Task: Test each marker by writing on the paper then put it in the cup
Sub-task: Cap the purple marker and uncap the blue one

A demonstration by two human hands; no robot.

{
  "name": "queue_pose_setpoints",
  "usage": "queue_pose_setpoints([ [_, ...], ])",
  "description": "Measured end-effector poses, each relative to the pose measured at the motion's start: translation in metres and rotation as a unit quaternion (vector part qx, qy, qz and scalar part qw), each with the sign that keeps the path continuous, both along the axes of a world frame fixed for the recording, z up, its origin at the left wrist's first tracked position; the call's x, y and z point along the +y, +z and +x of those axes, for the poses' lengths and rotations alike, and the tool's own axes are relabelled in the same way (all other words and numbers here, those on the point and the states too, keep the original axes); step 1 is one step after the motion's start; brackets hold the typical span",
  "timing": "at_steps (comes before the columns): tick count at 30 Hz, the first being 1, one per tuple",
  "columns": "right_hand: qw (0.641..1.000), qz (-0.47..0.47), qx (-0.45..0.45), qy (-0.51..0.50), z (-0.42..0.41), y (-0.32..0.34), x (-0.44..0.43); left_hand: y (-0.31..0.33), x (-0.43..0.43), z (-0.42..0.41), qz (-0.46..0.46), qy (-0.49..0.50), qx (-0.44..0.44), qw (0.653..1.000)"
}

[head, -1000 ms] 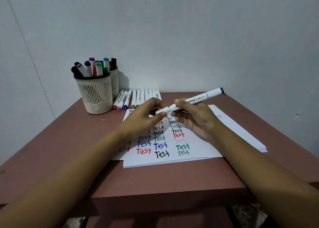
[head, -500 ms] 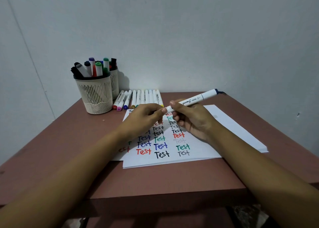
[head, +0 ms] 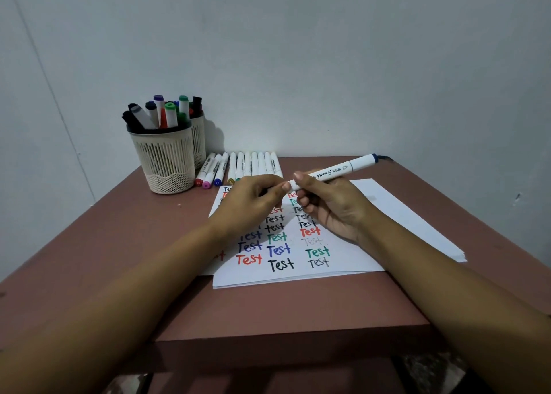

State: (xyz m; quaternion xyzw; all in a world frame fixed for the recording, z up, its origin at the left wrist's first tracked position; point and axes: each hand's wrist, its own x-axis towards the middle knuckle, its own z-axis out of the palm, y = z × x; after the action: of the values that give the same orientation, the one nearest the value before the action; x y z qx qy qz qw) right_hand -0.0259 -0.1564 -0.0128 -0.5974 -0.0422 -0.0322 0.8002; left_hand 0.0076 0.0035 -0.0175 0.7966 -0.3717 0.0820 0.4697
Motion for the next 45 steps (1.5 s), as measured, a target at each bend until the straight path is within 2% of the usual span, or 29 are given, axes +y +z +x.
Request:
queue_pose_setpoints([
  [7, 1.000, -0.003, -0.003, 0.004, 0.000, 0.002, 0.000, 0.000, -0.002, 0.001, -0.002, 0.003, 0.007, 1.000],
  [10, 1.000, -0.008, 0.003, 0.001, 0.000, 0.003, 0.000, 0.002, -0.001, 0.002, -0.010, 0.009, 0.038, 0.999],
  [15, 0.999, 0.038, 0.018, -0.025, 0.000, 0.009, 0.002, 0.002, 0.000, 0.008, -0.123, 0.016, 0.173, 0.977],
  [18, 0.990, 0.105, 0.025, -0.090, -0.001, 0.012, -0.004, 0.004, 0.006, 0.015, -0.191, 0.032, 0.219, 0.956],
  [20, 0.981, 0.117, 0.029, -0.149, 0.002, 0.012, -0.010, 0.008, 0.011, 0.018, -0.248, 0.047, 0.243, 0.937],
  [21, 0.978, 0.081, 0.030, -0.191, 0.005, 0.010, -0.012, 0.011, 0.013, 0.019, -0.279, 0.050, 0.255, 0.925],
  [23, 0.954, -0.074, 0.012, -0.290, 0.009, 0.005, -0.015, 0.015, 0.017, 0.022, -0.338, 0.048, 0.274, 0.899],
  [25, 0.895, -0.275, -0.055, -0.346, 0.011, -0.003, -0.017, 0.017, 0.021, 0.023, -0.376, 0.045, 0.272, 0.885],
  [28, 0.787, -0.548, -0.091, -0.269, 0.011, -0.017, -0.018, 0.024, 0.029, 0.023, -0.413, 0.047, 0.248, 0.875],
  [30, 0.733, -0.645, -0.080, -0.200, 0.016, -0.025, -0.018, 0.031, 0.035, 0.023, -0.390, 0.088, 0.198, 0.895],
  [33, 0.719, -0.671, -0.070, -0.165, 0.014, -0.025, -0.015, 0.053, 0.050, 0.029, -0.318, 0.165, 0.077, 0.931],
  [38, 0.712, -0.677, -0.078, -0.169, 0.014, -0.025, -0.015, 0.107, 0.086, 0.043, -0.226, 0.274, -0.074, 0.932],
  [45, 0.713, -0.677, -0.076, -0.166, 0.015, -0.025, -0.015, 0.157, 0.119, 0.056, -0.166, 0.330, -0.114, 0.922],
])
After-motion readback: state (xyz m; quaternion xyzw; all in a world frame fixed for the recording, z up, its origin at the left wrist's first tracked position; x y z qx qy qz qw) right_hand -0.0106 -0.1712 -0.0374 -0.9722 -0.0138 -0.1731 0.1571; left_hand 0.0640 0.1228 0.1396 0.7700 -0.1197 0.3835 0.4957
